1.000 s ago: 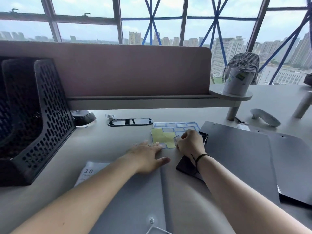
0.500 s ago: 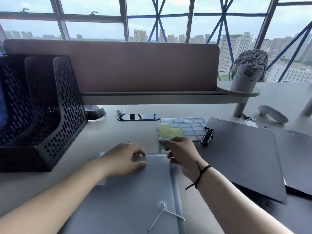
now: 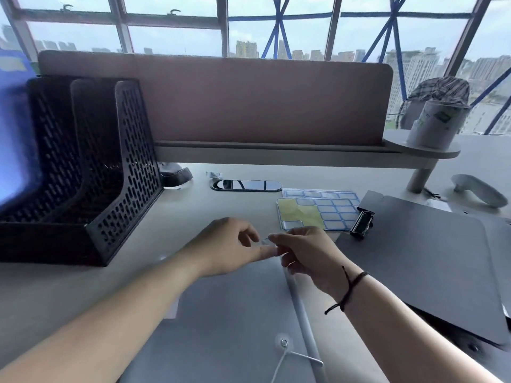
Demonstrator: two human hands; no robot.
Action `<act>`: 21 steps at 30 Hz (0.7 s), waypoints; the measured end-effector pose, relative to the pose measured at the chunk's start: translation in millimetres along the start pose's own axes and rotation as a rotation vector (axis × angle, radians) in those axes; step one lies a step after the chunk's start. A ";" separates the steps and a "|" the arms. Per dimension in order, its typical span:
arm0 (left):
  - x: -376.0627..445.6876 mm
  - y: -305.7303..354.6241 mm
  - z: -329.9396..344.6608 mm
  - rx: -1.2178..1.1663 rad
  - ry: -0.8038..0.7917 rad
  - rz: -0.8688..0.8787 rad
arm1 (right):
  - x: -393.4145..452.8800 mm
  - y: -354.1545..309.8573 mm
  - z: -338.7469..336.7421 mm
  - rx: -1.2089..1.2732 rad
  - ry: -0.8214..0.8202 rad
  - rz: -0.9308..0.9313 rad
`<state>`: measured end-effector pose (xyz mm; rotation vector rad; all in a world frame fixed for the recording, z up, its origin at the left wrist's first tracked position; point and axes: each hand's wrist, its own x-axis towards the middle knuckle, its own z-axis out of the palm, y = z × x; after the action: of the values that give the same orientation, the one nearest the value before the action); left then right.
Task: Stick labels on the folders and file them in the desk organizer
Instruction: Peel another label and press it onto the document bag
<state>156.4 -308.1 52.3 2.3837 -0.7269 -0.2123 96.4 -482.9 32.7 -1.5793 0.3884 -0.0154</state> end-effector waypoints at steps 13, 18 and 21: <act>27.8 -9.3 20.2 -0.314 -0.062 -0.110 | 16.9 6.9 -12.6 -0.237 0.110 -0.120; 29.2 -18.4 24.0 -0.361 -0.078 -0.144 | 20.6 9.3 -13.3 -0.198 0.106 -0.109; 28.9 -18.9 25.9 -0.362 -0.064 -0.145 | 21.7 9.0 -17.0 -0.235 0.081 -0.086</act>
<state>180.7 -325.3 21.1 2.0896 -0.4948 -0.4444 110.5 -504.8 19.9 -1.8310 0.3964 -0.1032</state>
